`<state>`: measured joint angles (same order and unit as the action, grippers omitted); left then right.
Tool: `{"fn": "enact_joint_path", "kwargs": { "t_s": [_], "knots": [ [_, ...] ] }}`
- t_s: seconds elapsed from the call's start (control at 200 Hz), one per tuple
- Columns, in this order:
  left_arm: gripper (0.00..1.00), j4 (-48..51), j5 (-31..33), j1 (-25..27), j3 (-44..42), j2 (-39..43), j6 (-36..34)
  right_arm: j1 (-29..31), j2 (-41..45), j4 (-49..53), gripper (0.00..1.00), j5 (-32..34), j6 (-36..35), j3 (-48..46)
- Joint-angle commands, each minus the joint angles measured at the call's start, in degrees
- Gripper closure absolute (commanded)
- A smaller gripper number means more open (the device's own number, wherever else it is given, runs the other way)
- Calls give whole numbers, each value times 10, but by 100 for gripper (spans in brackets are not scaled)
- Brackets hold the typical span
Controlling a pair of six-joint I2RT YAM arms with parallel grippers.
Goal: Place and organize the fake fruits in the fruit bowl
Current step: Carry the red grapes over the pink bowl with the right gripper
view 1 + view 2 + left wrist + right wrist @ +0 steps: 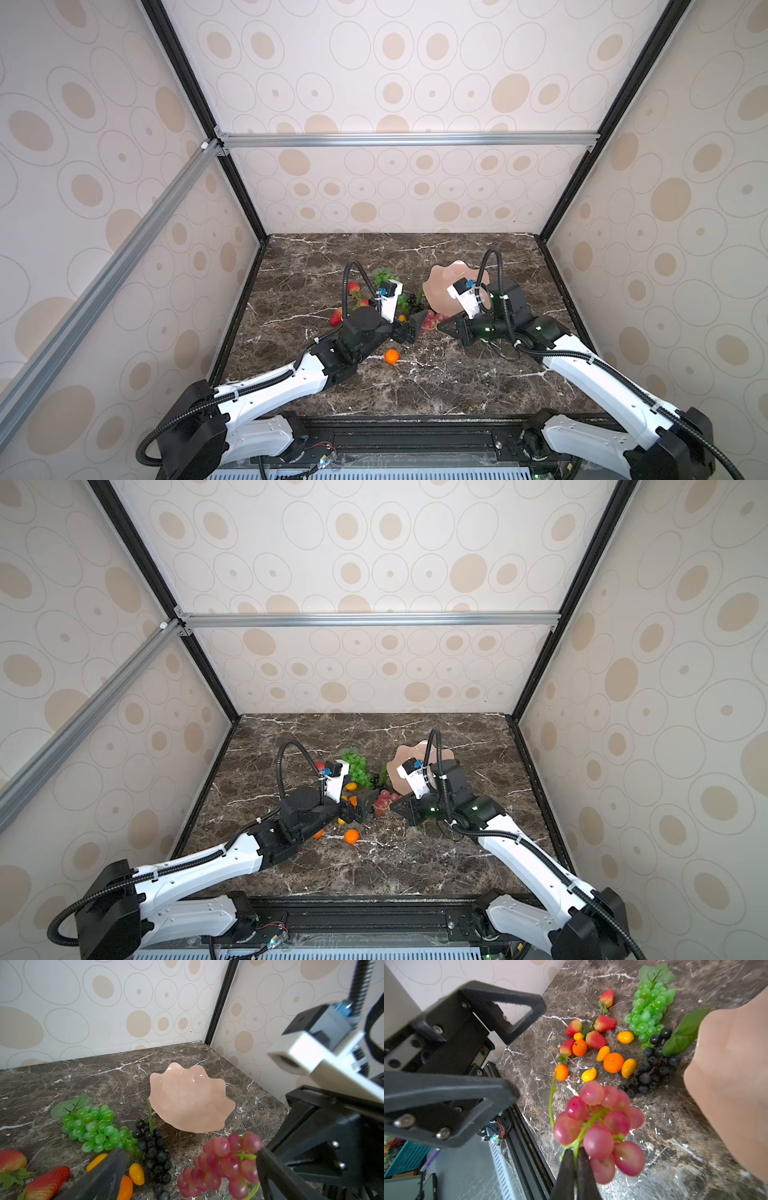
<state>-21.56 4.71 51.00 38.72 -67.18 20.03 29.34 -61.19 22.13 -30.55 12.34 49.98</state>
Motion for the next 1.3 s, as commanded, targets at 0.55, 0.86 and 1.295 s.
{"fn": "enact_joint_path", "kwargs": {
  "t_s": [0.55,0.86,1.295],
  "knots": [
    [2,-37,-19,0,121,-135,-3,-74,-38,78,100,197,55,107],
    [2,-36,-41,1,237,-288,18,-160,-150,49,100,167,79,150],
    [3,-57,-48,1,289,-390,38,-190,-304,86,100,127,90,252]
  ]
}}
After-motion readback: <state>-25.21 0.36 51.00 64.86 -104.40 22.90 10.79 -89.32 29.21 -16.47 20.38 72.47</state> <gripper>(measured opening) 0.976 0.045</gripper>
